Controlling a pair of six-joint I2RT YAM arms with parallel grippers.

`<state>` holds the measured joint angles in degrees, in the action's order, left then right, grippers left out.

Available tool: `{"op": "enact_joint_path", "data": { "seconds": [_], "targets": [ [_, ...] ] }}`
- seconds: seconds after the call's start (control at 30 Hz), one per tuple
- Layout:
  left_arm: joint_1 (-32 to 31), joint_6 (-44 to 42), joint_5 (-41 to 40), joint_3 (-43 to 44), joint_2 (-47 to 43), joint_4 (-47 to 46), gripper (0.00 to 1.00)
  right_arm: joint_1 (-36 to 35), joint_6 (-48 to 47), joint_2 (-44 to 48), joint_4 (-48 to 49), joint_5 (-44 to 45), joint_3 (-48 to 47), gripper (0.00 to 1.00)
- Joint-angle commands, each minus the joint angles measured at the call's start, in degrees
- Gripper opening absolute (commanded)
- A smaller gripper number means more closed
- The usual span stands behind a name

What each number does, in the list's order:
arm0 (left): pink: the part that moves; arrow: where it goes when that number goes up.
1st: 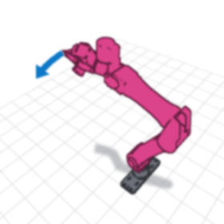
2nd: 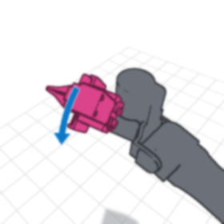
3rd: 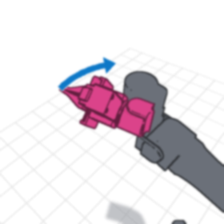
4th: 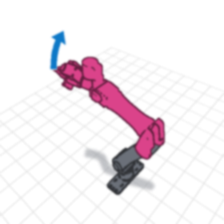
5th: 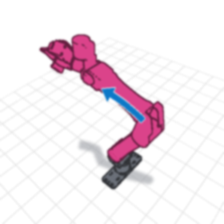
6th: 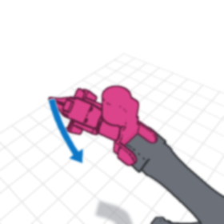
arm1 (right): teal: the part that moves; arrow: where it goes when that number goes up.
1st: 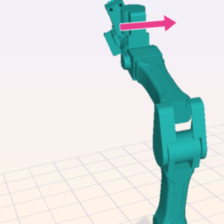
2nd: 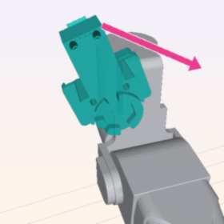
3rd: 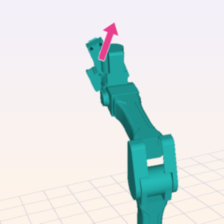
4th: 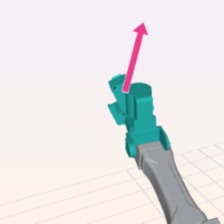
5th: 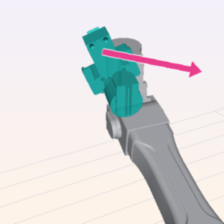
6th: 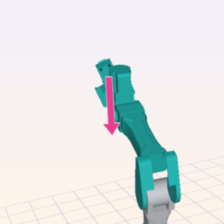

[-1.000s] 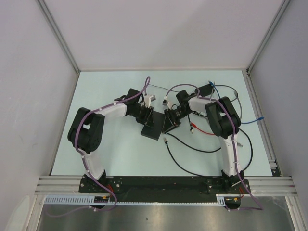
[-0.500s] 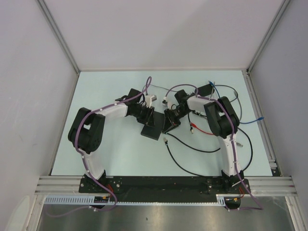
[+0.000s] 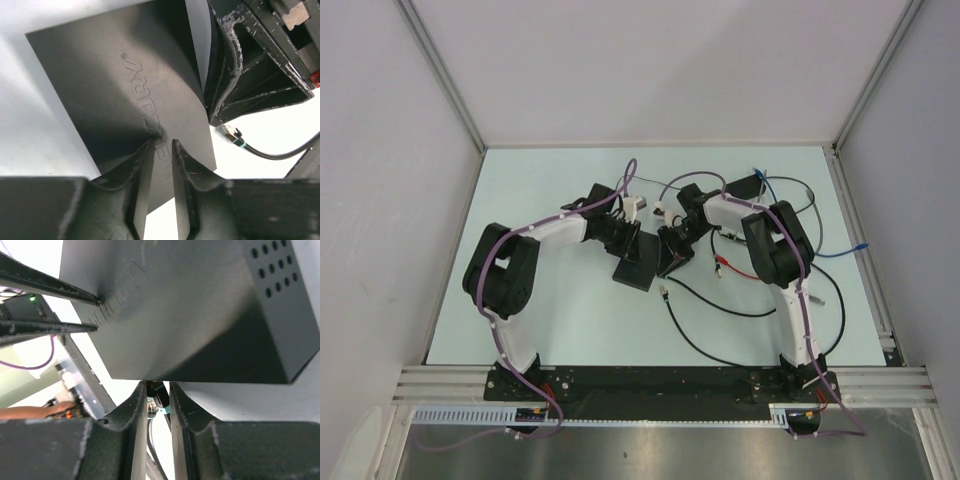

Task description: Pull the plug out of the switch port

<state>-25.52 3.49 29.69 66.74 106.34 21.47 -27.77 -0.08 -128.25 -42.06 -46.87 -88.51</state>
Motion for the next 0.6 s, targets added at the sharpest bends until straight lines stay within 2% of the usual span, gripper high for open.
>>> {"op": "enact_joint_path", "data": {
  "seconds": [0.0, 0.2, 0.43, 0.57],
  "targets": [
    [-0.23, -3.31, -13.96, -2.93, 5.63, 5.95, 0.27, 0.34, -5.2, -9.39, -10.66, 17.79, 3.78, 0.0],
    [-0.23, -3.31, -15.1, -2.93, 6.24, 5.95, 0.24, 2.54, -8.62, -8.69, -11.55, 21.91, -2.89, 0.0],
    [-0.23, -3.31, -15.1, -1.0, 7.82, 7.09, 0.24, 0.44, -10.82, -6.84, -12.69, 21.04, 3.51, 0.0],
    [-0.23, -3.31, -15.28, -1.35, 7.21, 7.0, 0.23, 2.54, -9.25, -7.89, -11.9, 22.26, -0.59, 0.0]
  ]
}}
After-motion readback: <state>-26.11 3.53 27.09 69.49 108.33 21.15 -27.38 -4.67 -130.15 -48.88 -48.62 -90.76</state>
